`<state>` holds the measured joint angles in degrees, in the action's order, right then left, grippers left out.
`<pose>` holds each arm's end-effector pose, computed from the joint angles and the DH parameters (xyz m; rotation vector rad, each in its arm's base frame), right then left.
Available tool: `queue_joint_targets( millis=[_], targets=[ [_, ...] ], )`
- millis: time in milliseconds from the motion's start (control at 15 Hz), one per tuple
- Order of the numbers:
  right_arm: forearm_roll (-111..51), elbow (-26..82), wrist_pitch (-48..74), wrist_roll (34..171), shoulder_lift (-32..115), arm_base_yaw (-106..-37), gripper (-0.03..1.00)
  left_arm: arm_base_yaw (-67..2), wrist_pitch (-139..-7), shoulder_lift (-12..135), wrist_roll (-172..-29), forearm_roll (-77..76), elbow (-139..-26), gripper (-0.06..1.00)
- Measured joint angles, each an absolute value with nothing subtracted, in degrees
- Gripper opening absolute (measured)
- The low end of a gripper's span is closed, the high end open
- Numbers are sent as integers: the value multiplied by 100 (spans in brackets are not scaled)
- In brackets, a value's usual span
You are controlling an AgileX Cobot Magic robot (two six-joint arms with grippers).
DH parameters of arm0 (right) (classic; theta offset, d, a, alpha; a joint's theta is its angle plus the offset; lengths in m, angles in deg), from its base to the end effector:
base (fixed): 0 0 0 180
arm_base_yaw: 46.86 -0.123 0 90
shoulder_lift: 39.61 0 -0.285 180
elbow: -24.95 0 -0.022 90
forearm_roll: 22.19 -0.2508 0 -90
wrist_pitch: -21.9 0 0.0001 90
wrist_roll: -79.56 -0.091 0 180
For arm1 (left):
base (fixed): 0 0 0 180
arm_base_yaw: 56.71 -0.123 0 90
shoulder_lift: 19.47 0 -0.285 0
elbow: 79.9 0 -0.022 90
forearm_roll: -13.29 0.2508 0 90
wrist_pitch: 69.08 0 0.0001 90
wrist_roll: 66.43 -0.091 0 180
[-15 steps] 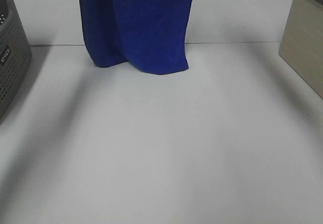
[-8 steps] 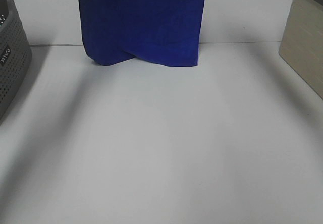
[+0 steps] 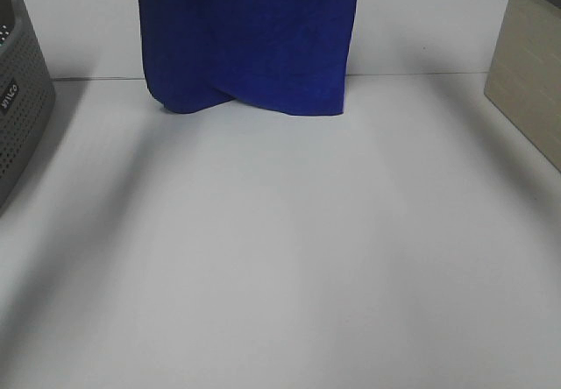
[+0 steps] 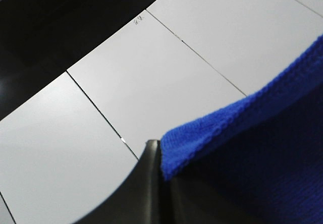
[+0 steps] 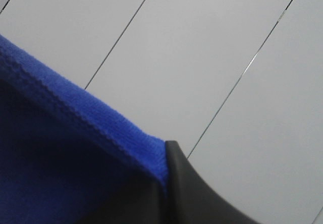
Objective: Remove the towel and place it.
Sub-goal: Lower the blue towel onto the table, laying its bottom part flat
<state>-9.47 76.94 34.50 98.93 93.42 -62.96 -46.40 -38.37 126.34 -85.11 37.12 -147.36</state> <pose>0.5018 0.1494 0.4250 -0.5265 1.0814 -0.2113 0.5329 -0.1160 0.4127 0.5446 0.7086 0.3846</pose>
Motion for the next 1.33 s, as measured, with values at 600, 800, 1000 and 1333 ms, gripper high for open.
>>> queue_joint_targets(
  millis=[600, 800, 1000, 1333],
  targets=[
    [-947, 7711, 3576, 9893, 9291, -6296, 2, -4640, -3819, 12651, -7617, 3718, -14959, 0],
    [-947, 7711, 3043, 9784, 9153, -6296, 2, -4628, -4278, 12617, -6861, 3970, -14959, 0],
    [-1045, 7711, 1514, 9223, 8706, -6302, 2, -4330, -5968, 12216, -5216, 5276, -14959, 0],
    [-1961, 7711, -543, 9143, 7944, -6336, 2, -3637, -8798, 11465, -5090, 5316, -14959, 0]
  ],
)
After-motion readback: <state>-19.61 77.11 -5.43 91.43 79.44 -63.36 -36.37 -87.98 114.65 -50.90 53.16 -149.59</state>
